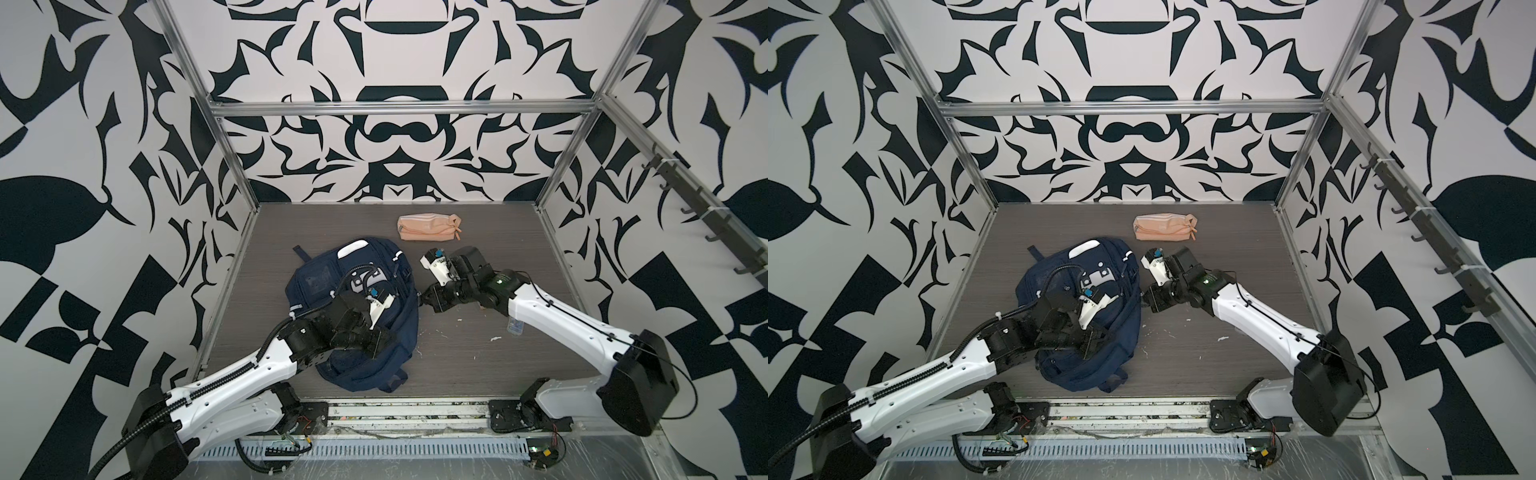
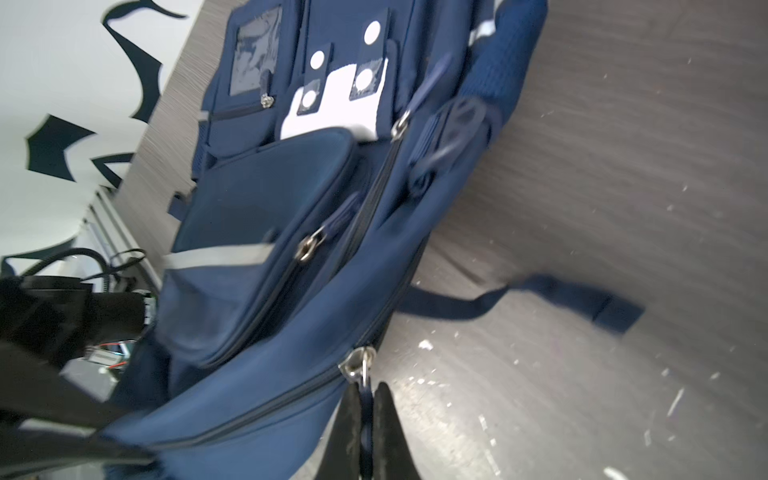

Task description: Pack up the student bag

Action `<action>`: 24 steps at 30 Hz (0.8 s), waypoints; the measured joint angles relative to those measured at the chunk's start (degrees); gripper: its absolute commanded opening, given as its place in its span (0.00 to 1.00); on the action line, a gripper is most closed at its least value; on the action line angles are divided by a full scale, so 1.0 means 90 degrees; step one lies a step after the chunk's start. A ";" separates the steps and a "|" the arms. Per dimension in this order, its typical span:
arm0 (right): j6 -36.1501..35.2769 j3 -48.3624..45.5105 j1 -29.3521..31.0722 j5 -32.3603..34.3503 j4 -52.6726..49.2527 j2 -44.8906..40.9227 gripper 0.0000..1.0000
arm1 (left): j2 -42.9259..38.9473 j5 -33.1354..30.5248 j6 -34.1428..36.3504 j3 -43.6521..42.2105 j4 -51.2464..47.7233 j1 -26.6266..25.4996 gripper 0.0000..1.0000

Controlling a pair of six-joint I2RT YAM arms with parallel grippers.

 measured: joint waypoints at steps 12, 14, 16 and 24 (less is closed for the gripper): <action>-0.0459 0.0699 -0.0104 0.0155 0.0228 0.1433 0.00 | -0.0488 -0.0180 -0.0061 -0.0002 -0.0952 0.0007 0.00; -0.0466 0.0763 -0.0114 0.0143 0.0294 0.1525 0.00 | -0.0573 -0.0248 -0.0090 -0.0002 -0.1025 0.0012 0.00; -0.0476 0.0772 -0.0138 0.0141 0.0391 0.1588 0.00 | -0.0612 -0.0289 -0.0119 -0.0002 -0.1071 0.0015 0.00; -0.0556 0.0729 -0.0226 -0.0119 0.0680 0.1673 0.00 | -0.0848 -0.0444 -0.0328 -0.0002 -0.1273 0.0015 0.00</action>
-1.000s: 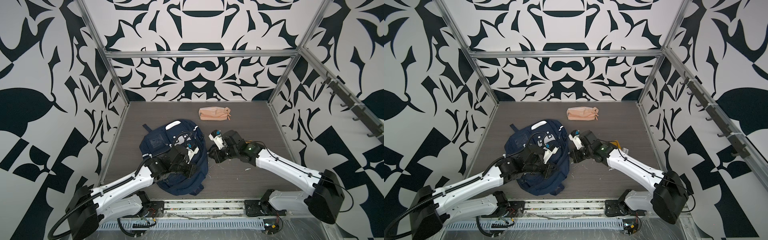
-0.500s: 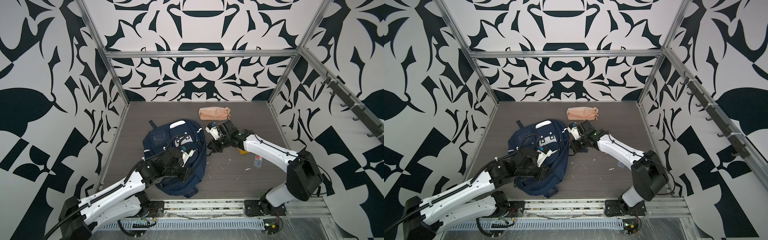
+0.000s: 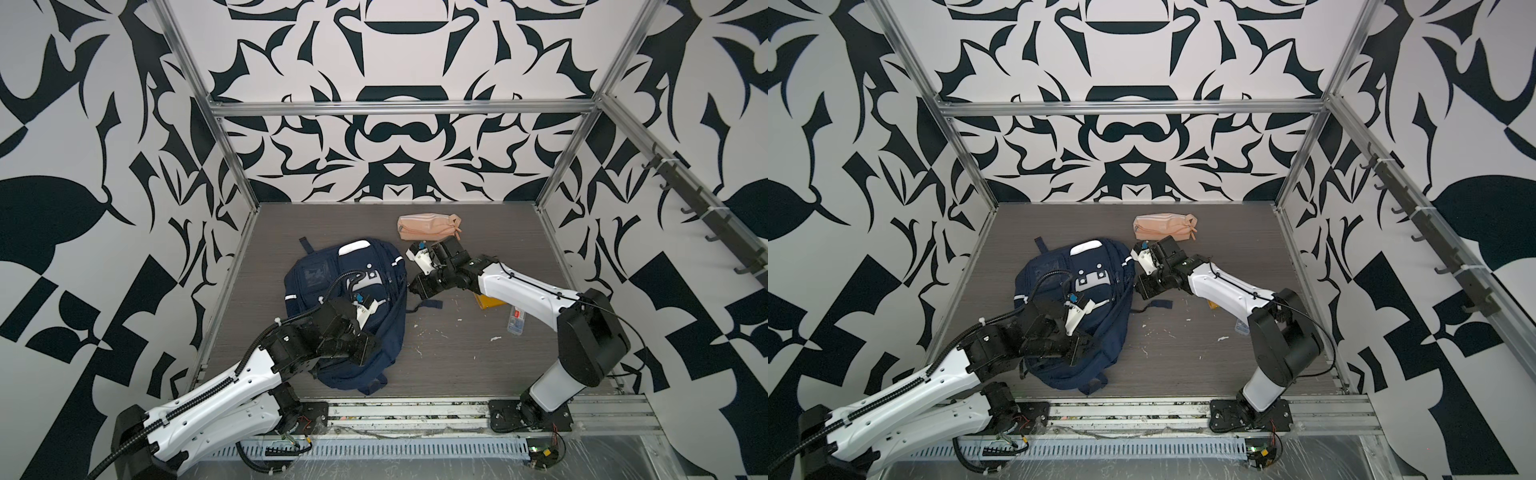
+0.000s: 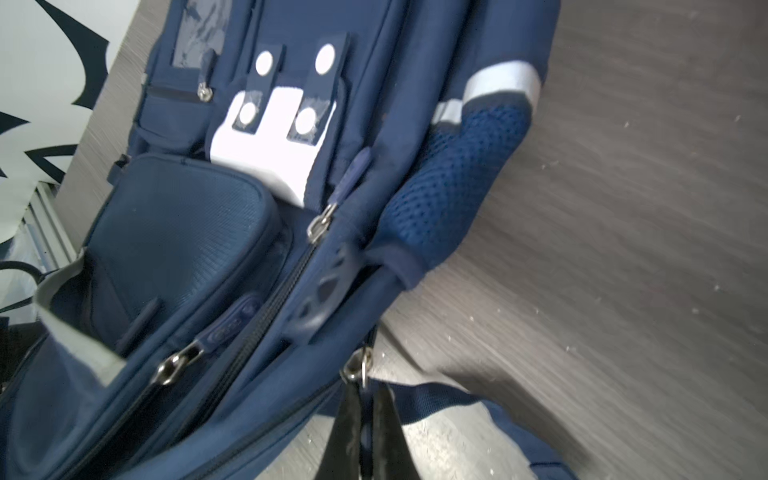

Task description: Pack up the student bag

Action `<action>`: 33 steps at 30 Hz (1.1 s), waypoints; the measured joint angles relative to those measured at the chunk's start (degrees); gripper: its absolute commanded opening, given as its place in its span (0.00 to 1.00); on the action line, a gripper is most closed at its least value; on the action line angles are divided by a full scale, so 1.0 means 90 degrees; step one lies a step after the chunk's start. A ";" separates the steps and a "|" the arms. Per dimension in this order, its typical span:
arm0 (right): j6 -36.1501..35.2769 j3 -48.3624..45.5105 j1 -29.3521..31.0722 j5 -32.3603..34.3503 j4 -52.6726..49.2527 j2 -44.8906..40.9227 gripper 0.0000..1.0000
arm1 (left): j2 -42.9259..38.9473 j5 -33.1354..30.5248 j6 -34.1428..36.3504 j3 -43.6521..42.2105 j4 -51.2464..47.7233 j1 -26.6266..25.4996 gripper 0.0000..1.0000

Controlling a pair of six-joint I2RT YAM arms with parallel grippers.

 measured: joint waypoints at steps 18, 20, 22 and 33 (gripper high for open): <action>-0.0906 -0.0333 -0.0614 -0.0491 -0.0175 -0.0826 0.72 | 0.0296 0.0253 -0.0192 0.0075 -0.0607 -0.0095 0.00; -0.0928 -0.0333 -0.0644 -0.0476 -0.0330 -0.1273 0.77 | 0.0454 0.0352 -0.0209 0.0041 -0.0466 -0.0097 0.00; -0.0976 -0.0289 -0.0556 -0.0486 -0.0442 -0.1513 0.78 | 0.0673 0.0466 -0.0233 0.0015 -0.0287 -0.0097 0.00; -0.1052 0.1428 -0.0175 -0.0449 -0.0930 0.0823 0.67 | 0.0294 0.0578 -0.0556 0.0019 0.0007 -0.0092 0.77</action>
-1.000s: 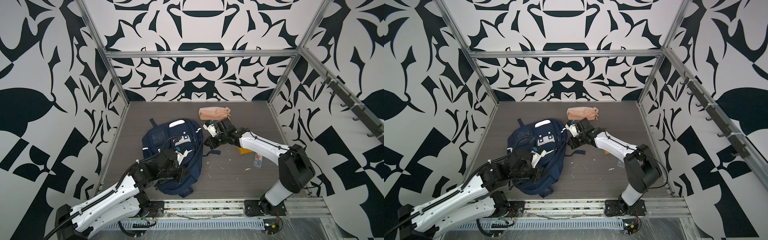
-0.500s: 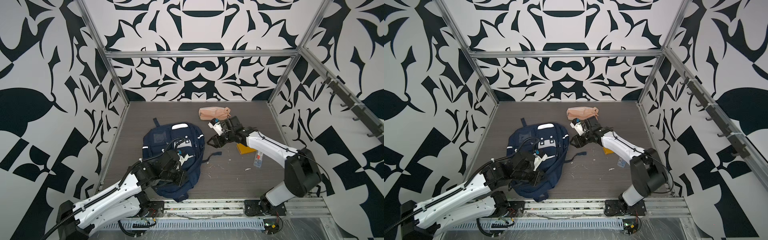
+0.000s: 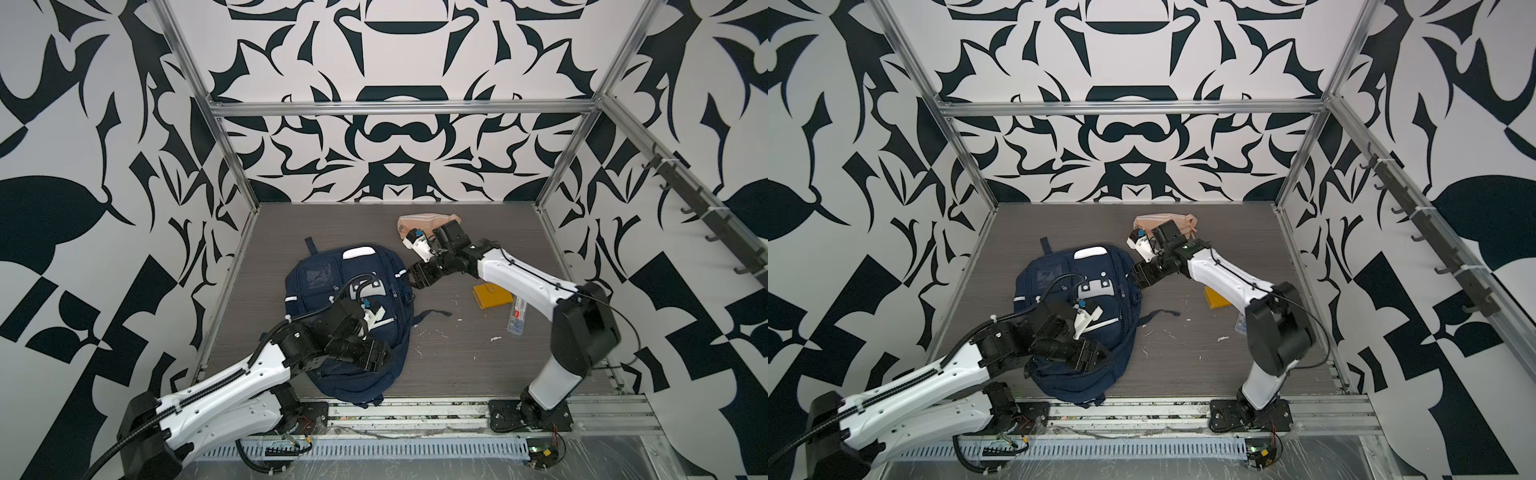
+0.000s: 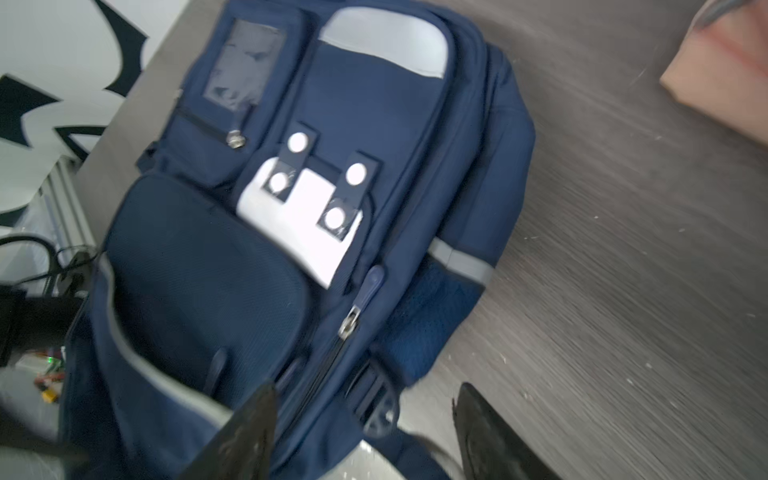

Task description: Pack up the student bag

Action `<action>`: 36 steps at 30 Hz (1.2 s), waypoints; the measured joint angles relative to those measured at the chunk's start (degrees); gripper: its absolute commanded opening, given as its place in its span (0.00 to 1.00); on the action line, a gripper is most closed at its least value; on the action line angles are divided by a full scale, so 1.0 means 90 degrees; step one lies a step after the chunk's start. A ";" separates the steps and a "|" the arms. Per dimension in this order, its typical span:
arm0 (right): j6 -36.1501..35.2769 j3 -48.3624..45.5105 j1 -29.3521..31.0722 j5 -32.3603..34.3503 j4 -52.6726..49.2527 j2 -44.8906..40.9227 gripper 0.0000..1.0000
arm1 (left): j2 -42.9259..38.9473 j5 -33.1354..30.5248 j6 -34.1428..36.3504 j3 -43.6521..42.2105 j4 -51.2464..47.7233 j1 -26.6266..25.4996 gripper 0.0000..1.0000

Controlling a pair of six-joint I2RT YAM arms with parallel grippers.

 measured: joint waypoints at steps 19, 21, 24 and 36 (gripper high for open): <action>-0.0238 0.2234 0.0940 0.1311 -0.1370 0.2137 0.33 | -0.0423 -0.0423 -0.0835 0.0112 -0.0823 0.2220 0.76; -0.0250 0.2331 0.0962 0.1540 -0.1545 0.2232 0.33 | -0.0471 -0.0425 -0.0835 0.0112 -0.0857 0.2259 0.76; -0.0291 0.2455 0.0998 0.1800 -0.1744 0.2295 0.35 | -0.0510 -0.0423 -0.0838 0.0112 -0.0865 0.2295 0.76; -0.0396 0.2555 0.1209 0.2273 -0.2086 0.2327 0.40 | -0.0223 -0.0396 -0.0775 0.0112 -0.0816 0.2341 0.77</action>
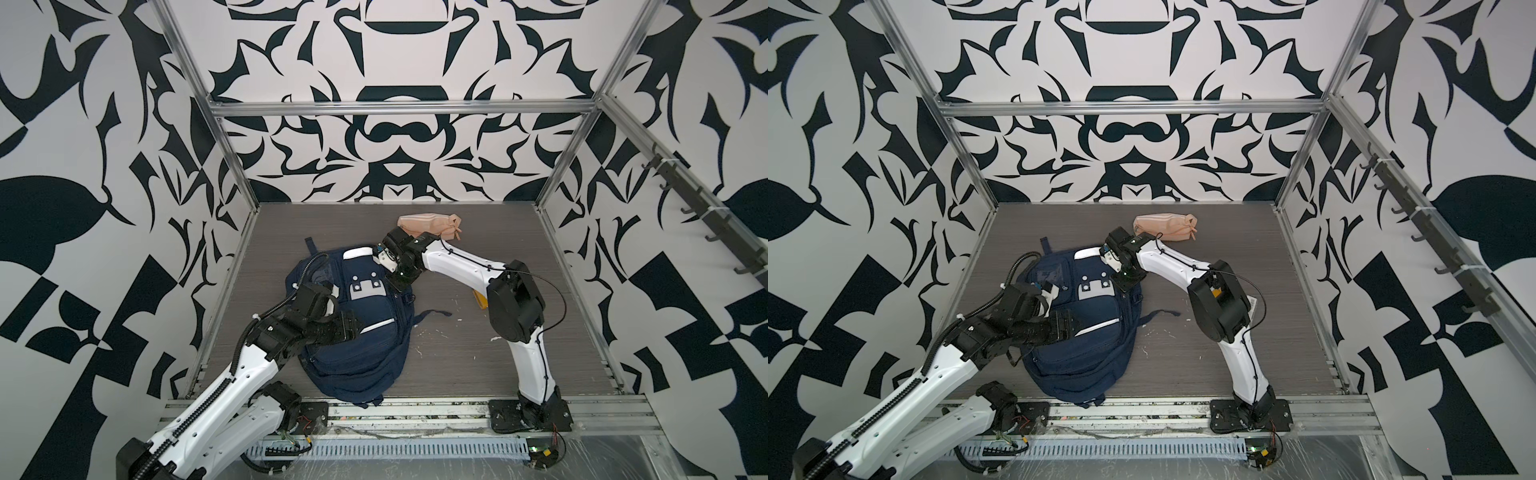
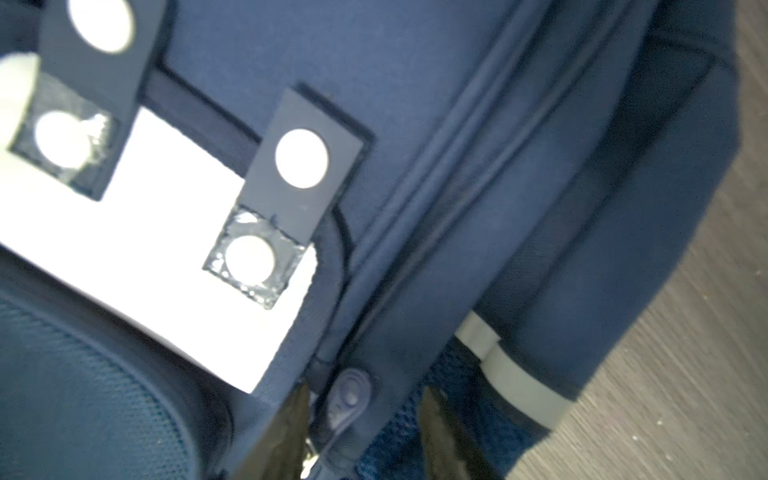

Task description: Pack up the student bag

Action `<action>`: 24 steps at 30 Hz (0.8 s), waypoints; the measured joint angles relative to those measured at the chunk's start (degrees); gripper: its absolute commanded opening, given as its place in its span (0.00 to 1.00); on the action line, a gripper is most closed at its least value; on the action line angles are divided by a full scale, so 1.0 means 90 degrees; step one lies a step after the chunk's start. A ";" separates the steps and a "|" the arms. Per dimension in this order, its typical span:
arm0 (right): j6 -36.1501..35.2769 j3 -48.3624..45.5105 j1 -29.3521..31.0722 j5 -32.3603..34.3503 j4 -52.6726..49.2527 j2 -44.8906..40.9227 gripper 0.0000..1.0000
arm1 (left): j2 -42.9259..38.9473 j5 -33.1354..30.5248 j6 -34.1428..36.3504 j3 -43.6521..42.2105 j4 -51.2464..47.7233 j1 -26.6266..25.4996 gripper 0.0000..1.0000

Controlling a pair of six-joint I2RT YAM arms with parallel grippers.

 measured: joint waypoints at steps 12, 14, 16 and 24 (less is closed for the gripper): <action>-0.0177 -0.0007 0.0058 -0.0085 0.0073 0.0002 0.03 | 0.0126 0.0136 -0.0005 -0.0005 0.0296 0.0046 0.77; -0.0175 -0.0100 0.0063 -0.0102 0.0155 -0.0056 0.00 | 0.0155 0.0146 -0.0005 -0.0019 0.0347 0.0061 0.77; -0.0192 -0.0272 0.0061 -0.0121 0.0296 -0.0177 0.00 | 0.0194 0.0168 -0.0015 -0.0056 0.0410 0.0078 0.77; -0.0291 -0.1103 -0.0010 -0.0403 0.0639 -0.0865 0.00 | 0.0352 0.0352 -0.0136 -0.0469 0.0828 0.0270 0.77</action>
